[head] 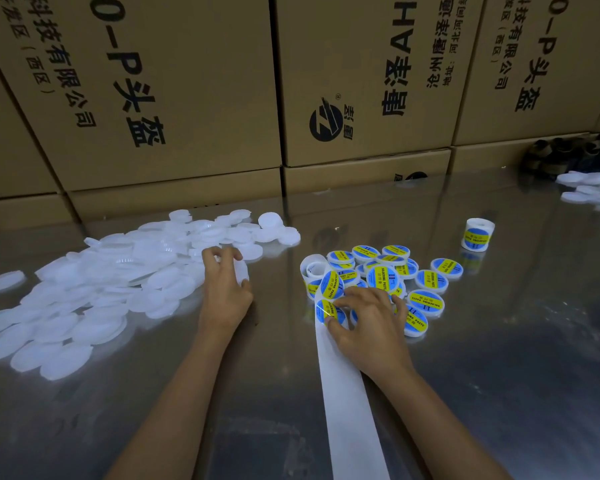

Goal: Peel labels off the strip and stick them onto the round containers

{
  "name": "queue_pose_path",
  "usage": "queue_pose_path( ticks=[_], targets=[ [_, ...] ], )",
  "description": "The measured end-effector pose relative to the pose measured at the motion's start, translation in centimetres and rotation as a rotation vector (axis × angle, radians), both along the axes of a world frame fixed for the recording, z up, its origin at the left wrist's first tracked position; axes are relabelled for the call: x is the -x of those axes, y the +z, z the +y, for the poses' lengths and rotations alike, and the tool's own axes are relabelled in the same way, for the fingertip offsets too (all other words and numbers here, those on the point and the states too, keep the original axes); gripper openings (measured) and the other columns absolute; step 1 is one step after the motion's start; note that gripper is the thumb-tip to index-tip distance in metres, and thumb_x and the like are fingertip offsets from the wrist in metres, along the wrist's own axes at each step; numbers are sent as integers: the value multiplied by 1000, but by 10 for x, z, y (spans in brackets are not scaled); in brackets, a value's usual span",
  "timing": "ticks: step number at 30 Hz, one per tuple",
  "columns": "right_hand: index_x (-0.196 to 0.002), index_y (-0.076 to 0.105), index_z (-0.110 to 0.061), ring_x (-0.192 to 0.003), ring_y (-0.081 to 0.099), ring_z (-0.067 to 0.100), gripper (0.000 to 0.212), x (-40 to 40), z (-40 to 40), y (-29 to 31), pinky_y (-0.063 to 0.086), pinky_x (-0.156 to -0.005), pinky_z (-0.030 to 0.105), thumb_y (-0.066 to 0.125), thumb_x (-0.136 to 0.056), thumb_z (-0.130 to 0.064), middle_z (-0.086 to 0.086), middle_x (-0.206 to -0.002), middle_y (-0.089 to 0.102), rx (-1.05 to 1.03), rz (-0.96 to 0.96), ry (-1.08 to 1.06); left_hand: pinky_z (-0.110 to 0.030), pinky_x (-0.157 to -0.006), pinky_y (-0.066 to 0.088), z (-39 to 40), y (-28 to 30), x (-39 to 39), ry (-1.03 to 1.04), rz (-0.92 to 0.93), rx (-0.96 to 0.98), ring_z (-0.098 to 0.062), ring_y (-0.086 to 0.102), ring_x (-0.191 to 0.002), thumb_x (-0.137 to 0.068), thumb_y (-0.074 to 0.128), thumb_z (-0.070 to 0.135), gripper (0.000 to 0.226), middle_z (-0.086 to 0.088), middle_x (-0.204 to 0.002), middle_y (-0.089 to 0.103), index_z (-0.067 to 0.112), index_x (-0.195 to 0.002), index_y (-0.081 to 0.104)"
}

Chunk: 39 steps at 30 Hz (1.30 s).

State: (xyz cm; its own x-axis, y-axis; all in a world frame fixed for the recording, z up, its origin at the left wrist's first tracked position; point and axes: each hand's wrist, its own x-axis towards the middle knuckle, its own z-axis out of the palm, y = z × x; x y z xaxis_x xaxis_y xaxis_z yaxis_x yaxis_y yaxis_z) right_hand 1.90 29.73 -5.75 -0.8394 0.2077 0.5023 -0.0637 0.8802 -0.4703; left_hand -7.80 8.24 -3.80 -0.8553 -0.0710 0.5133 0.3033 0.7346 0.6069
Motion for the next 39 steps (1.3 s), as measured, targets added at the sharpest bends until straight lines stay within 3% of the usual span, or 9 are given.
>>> queue_pose_path(
  ticks=[5, 8, 12, 17, 20, 25, 30, 34, 39],
  targets=[
    [-103, 73, -32, -122, 45, 11, 23, 1, 1, 2, 12, -110, 35, 70, -83, -42, -14, -119, 61, 7, 12, -13, -21, -95, 36, -3, -3, -5, -3, -71, -109, -26, 50, -126, -83, 64, -8, 45, -9, -142, 44, 9, -124, 61],
    [-102, 73, -31, -120, 47, 13, 22, 0, 1, 2, 13, -107, 33, 71, -82, -41, -13, -117, 62, 6, 22, -20, -21, -93, 37, -1, -2, -12, 4, -59, -172, -26, 56, -119, -82, 61, -11, 41, -8, -124, 65, 4, -120, 68],
    [-95, 73, -30, -115, 50, 15, 17, 0, 1, 2, 15, -102, 30, 72, -80, -38, -12, -110, 63, 24, 44, -35, -27, -99, 47, 8, 2, -30, 13, -77, -303, -24, 63, -113, -83, 59, -6, 39, -4, -120, 71, 12, -114, 75],
    [-86, 70, -29, -109, 53, 14, 14, 0, 0, 2, 18, -100, 31, 76, -77, -37, -14, -100, 65, 60, 60, -9, -29, -75, 57, 37, 4, -56, -62, -161, -432, -24, 71, -80, -80, 57, -6, 36, 11, -90, 69, 23, -88, 77],
    [-83, 68, -29, -108, 53, 10, 15, -1, -1, 1, 21, -105, 37, 78, -76, -38, -16, -95, 65, 60, 55, 48, -29, -66, 59, 54, 5, -68, -131, -239, -547, -16, 73, -64, -84, 55, -7, 39, 19, -90, 67, 26, -83, 76],
    [-82, 65, -30, -99, 56, 8, 15, -2, -2, 1, 26, -98, 31, 76, -76, -38, -17, -86, 65, 93, 96, 133, -24, -64, 60, 66, 7, -81, -250, -362, -755, 1, 69, -76, -90, 66, 0, 15, 1, -97, 74, 9, -88, 78],
    [-84, 59, -32, -94, 50, 6, 19, -6, -4, 5, 29, -85, 30, 73, -75, -41, -19, -89, 62, 127, 118, 214, -37, -79, 60, 64, 14, -87, -357, -560, -809, -18, 68, -79, -90, 74, 24, 19, -17, -90, 75, 6, -86, 80],
    [-85, 59, -29, -92, 49, 7, 27, -10, -5, 10, 35, -85, 32, 80, -70, -36, -17, -91, 59, 163, 110, 247, -41, -87, 57, 65, 16, -89, -357, -576, -793, -23, 68, -84, -94, 67, 15, 17, -17, -95, 76, 3, -91, 79],
    [-89, 62, -28, -90, 48, 2, 28, -12, -7, 14, 39, -87, 31, 83, -71, -35, -20, -91, 59, 272, 92, 226, -21, -70, 56, 63, 17, -89, -371, -563, -808, -18, 69, -78, -94, 66, 10, 17, -20, -94, 76, -2, -95, 78]
  ],
)
